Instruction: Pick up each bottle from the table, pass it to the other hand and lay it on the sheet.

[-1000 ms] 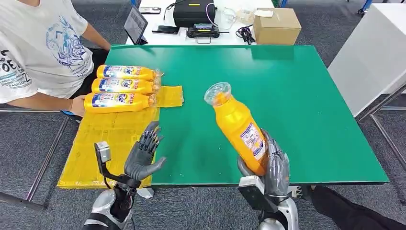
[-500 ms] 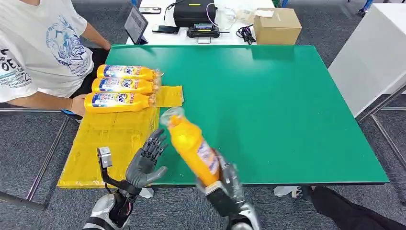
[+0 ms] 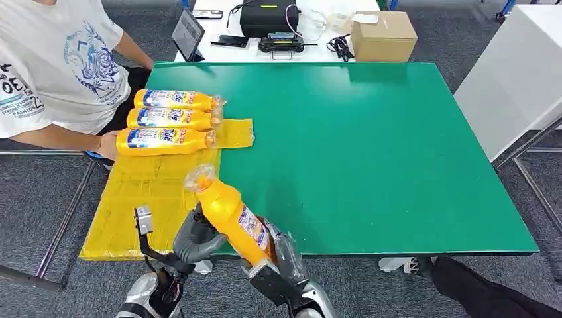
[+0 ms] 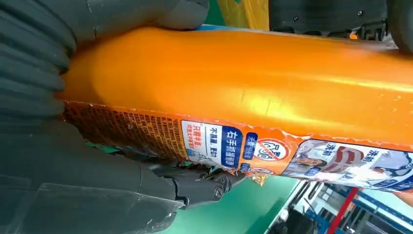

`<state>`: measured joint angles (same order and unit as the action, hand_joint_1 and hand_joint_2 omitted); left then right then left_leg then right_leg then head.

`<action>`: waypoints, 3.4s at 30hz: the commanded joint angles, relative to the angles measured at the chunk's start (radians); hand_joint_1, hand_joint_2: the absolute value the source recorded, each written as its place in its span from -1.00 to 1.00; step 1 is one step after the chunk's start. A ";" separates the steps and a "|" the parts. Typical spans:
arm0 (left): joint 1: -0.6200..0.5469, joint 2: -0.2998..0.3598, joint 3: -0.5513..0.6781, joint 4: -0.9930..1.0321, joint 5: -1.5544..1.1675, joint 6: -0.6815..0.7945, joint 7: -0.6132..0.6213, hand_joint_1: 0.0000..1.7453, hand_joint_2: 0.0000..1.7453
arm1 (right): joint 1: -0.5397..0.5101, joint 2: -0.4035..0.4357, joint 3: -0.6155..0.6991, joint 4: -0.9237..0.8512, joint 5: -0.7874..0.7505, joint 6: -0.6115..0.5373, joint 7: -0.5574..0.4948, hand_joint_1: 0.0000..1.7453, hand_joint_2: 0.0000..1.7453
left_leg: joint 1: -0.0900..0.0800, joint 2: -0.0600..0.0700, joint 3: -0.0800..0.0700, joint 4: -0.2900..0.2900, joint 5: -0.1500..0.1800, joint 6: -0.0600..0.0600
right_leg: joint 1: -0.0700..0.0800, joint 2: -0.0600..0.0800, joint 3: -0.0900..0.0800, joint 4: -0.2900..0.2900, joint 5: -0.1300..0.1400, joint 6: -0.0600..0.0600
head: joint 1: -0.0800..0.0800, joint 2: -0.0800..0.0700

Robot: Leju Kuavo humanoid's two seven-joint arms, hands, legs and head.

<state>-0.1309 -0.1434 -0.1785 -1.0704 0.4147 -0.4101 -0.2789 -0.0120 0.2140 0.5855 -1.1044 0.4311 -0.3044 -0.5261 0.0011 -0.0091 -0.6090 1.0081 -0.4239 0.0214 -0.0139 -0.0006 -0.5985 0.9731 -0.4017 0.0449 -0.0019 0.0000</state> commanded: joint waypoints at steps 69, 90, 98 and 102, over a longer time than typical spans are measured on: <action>-0.013 0.045 0.053 -0.205 -0.123 0.204 -0.036 1.00 1.00 | -0.017 0.015 -0.019 -0.070 -0.071 0.015 -0.010 -1.00 -1.00 | 0.002 0.001 0.001 0.002 -0.002 -0.002 | 0.002 0.000 0.001 0.002 -0.002 -0.003 | 0.000 0.000; -0.233 0.070 0.159 -0.248 -0.680 0.808 -0.209 1.00 1.00 | 0.047 0.010 -0.111 -0.399 -0.222 0.011 -0.122 -1.00 -1.00 | 0.001 -0.001 0.001 0.001 0.000 -0.001 | 0.001 -0.001 0.001 0.001 -0.001 -0.001 | 0.000 0.000; -0.309 0.095 0.193 -0.020 -1.214 1.034 -0.170 1.00 1.00 | 0.034 0.000 -0.082 -0.496 -0.239 -0.016 -0.147 -1.00 1.00 | 0.001 0.001 0.004 0.001 -0.001 -0.002 | 0.001 0.000 0.004 0.001 -0.001 -0.002 | 0.000 0.000; -0.306 0.083 0.244 0.037 -1.500 1.108 -0.137 1.00 1.00 | 0.037 0.011 -0.073 -0.502 -0.232 -0.018 -0.144 -1.00 1.00 | 0.001 0.000 0.005 -0.001 0.000 -0.002 | 0.001 0.000 0.005 0.000 -0.001 -0.002 | 0.000 0.000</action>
<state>-0.3619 -0.0721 -0.0179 -1.2603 -0.8135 0.6384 -0.4536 0.0448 0.2342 0.5024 -1.5649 0.1953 -0.3159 -0.6775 0.0012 -0.0091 -0.6089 1.0082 -0.4231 0.0211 -0.0140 -0.0007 -0.5983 0.9735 -0.4013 0.0449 -0.0019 0.0000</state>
